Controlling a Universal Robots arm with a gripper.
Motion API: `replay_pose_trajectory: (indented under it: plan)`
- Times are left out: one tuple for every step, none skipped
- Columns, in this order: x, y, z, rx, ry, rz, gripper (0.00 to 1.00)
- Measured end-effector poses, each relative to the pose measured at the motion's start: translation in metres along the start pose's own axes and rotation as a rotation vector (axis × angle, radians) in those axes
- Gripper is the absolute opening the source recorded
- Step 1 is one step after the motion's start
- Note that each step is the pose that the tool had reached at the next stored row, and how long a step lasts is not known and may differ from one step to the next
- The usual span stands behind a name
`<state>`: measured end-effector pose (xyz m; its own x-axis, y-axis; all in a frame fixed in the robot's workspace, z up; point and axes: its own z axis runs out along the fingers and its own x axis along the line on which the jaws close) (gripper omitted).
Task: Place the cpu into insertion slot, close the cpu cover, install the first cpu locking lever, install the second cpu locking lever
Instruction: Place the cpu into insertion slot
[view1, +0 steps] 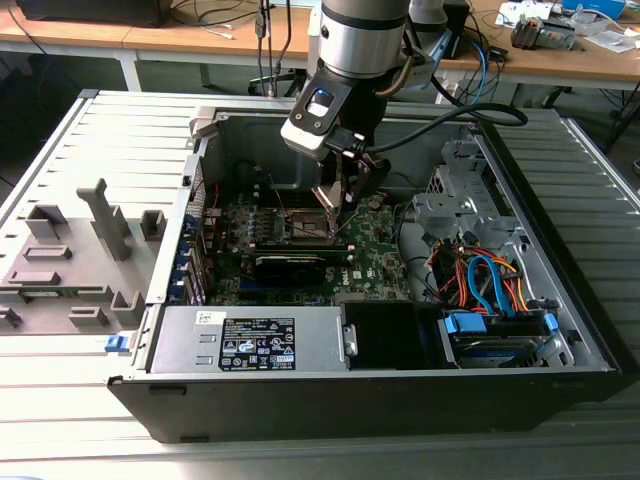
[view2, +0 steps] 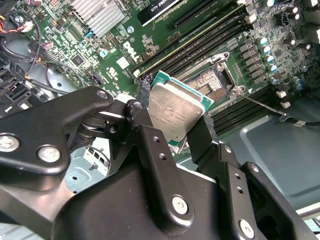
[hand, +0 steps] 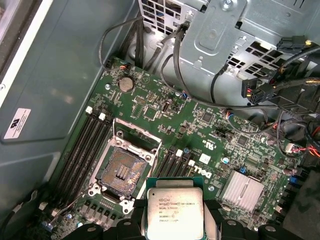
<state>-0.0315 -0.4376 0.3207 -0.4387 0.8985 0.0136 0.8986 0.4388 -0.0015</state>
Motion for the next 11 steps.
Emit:
replay_pose_trajectory:
  plan:
    - [0.0000,0.0000,0.0000,0.0000,0.0000,0.001,0.55]
    - [0.0000,0.0000,0.0000,0.0000,0.0001,0.001,0.55]
    - [0.0000,0.0000,0.0000,0.0000,0.0000,0.002,0.55]
    - [0.0000,0.0000,0.0000,-0.0001,0.0000,0.003,0.55]
    - [0.0000,0.0000,0.0000,0.0000,0.0000,0.004,0.55]
    - [0.0000,0.0000,0.0000,-0.0001,0.0000,0.005,0.55]
    - [0.0000,0.0000,0.0000,-0.0001,0.0000,0.006,0.55]
    - [0.0000,0.0000,0.0000,-0.0001,0.0000,0.006,0.55]
    - [0.0000,0.0000,0.0000,-0.0001,0.0000,0.008,0.55]
    - [0.0000,0.0000,0.0000,-0.0001,0.0000,0.009,0.55]
    - [0.0000,0.0000,0.0000,-0.0001,0.0000,0.011,0.55]
